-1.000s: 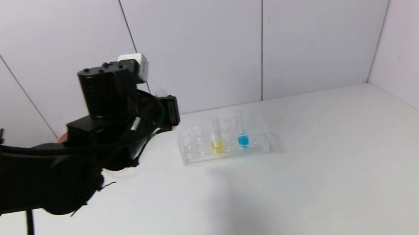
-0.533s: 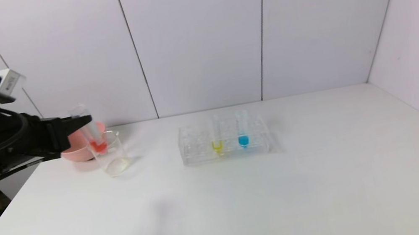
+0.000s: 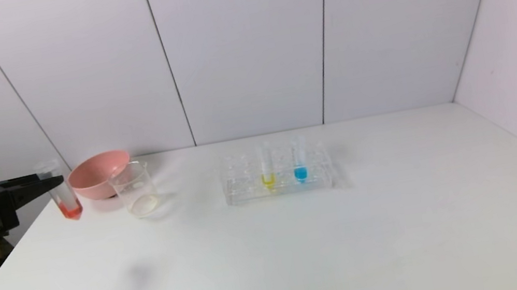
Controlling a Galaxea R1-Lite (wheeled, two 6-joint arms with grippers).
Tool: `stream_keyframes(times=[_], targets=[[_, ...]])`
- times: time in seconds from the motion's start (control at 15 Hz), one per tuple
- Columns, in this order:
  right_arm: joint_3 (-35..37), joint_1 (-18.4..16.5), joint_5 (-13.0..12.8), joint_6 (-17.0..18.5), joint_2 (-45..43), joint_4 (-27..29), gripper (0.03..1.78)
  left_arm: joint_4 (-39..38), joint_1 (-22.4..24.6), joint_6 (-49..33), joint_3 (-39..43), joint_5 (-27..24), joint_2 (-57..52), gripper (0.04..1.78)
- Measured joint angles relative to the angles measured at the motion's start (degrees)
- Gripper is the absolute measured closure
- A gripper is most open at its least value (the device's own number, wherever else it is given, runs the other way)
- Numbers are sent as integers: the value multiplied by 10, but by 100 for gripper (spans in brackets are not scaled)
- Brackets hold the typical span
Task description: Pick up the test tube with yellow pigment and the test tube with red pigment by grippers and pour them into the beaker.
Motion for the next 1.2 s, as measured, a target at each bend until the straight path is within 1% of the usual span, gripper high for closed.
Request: stream_keyframes(times=[0.13, 0.33, 0.4, 0.47, 0.6, 0.8, 0.93, 1.07, 1.2], targets=[[0, 0, 0, 0, 0, 0, 10, 46, 0, 25, -46, 3, 23, 139], [0, 0, 0, 0, 0, 0, 10, 160, -12, 70, -142, 8, 63, 139], [0, 0, 0, 0, 0, 0, 10, 195, -21, 86, -175, 17, 78, 139], [0, 0, 0, 0, 0, 0, 10, 229, -33, 106, -205, 36, 95, 139], [0, 0, 0, 0, 0, 0, 10, 297, -57, 158, -264, 91, 128, 139], [0, 0, 0, 0, 0, 0, 10, 395, -84, 202, -350, 163, 165, 139], [0, 0, 0, 0, 0, 0, 10, 429, -100, 227, -395, 218, 188, 139], [0, 0, 0, 0, 0, 0, 10, 461, -112, 244, -438, 252, 205, 139], [0, 0, 0, 0, 0, 0, 10, 513, -125, 260, -496, 286, 219, 139]])
